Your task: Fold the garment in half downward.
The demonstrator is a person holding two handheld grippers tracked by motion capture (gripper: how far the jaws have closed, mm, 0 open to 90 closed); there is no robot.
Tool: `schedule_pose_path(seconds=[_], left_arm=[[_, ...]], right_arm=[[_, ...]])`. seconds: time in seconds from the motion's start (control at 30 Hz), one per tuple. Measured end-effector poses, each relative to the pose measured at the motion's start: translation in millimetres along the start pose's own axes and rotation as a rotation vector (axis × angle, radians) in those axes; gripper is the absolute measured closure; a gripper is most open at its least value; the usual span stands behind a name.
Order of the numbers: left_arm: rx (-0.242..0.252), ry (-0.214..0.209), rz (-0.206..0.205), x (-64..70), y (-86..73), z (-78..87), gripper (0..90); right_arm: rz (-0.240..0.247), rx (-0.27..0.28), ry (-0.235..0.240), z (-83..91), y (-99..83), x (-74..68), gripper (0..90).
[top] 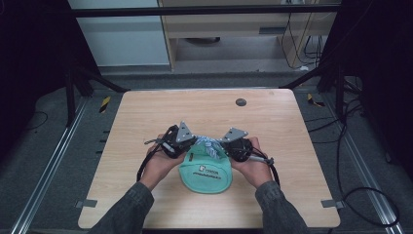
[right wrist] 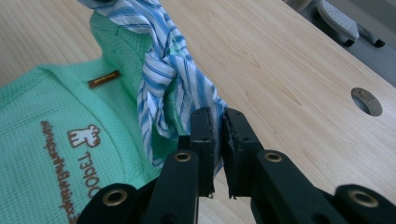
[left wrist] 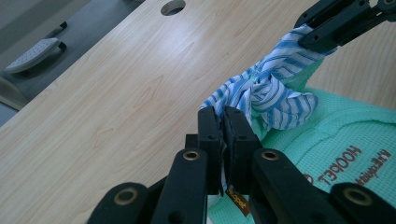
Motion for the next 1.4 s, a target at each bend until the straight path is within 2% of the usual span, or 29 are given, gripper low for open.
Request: schedule_pose_path(seconds=[0.3,0.7,0.97,1.4], left_arm=[[0.002,-0.026,0.014,10.1,-12.5,4.6,86.9],[-0.003,-0.046,0.025,12.0,-23.6,9.7,86.9],[-0.007,-0.065,0.027,21.3,-38.0,13.2,86.9],[-0.002,-0.074,0.049,26.7,-49.0,13.4,87.0]], right_arm=[[0.014,0.002,0.02,5.2,-5.9,-13.1,83.0],[0.027,0.004,0.044,9.9,-6.1,-21.8,82.9],[0.03,0.005,0.072,14.0,-15.0,-36.5,83.0],[0.033,0.002,0.089,13.8,-19.9,-44.7,83.7]])
Point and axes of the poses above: each handheld gripper's, and its own axes: z roughly backward along the jaws, y roughly out of its top, x roughly to its right, the point moved 4 cm from there along -z, roughly forward along the jaws, and after that the axes turned 2 degrees about z, right-handed, at the moved point
